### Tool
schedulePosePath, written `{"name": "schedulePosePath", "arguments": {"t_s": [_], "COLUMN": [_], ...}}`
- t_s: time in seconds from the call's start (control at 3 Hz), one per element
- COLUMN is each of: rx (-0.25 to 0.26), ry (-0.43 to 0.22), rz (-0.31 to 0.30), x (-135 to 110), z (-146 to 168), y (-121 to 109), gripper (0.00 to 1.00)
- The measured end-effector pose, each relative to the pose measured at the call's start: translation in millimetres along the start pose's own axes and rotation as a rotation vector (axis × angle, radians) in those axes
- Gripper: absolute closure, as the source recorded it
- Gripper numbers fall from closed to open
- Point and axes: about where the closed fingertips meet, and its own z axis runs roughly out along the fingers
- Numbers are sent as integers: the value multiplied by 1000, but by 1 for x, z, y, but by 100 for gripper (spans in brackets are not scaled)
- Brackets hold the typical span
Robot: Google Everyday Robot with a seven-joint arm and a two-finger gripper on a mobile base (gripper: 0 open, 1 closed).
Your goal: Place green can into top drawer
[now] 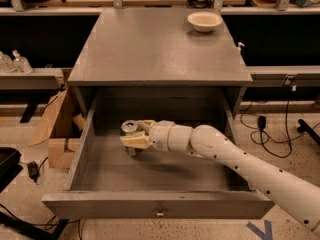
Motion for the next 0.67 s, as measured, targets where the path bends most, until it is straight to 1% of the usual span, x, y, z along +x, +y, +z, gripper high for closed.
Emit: {"name": "schedulePosePath", "arguments": {"t_s": [0.67], "rx": [-7], "ry": [0], "rz": [-1], "x": [0], "z": [3], "y": [3], "gripper": [29]}}
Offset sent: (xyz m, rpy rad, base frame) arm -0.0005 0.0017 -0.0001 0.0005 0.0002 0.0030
